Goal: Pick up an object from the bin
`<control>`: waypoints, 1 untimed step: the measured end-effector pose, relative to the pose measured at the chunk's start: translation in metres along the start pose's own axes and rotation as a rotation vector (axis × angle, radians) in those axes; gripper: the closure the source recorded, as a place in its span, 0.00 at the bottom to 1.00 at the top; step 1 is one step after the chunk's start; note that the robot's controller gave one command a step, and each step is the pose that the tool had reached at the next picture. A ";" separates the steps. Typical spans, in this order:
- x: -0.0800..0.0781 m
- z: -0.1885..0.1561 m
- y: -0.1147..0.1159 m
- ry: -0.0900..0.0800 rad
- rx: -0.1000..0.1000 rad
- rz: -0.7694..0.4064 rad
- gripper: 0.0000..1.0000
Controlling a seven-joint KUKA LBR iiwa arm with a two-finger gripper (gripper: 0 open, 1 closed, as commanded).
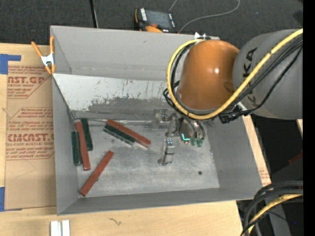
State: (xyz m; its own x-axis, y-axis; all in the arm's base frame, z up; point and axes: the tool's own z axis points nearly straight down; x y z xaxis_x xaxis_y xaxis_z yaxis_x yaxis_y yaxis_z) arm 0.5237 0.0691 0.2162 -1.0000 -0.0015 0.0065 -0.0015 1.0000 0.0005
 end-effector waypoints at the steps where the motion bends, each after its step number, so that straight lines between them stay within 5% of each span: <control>1: -0.043 0.133 0.035 -0.004 0.001 -0.215 0.00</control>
Offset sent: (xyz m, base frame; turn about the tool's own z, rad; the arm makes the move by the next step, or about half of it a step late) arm 0.0428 0.0343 -0.1296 -0.2134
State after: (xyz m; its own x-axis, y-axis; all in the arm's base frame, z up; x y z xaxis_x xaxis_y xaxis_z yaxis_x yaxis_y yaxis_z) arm 0.5656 0.1039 0.0828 -0.9767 -0.2144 0.0025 -0.2144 0.9767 0.0008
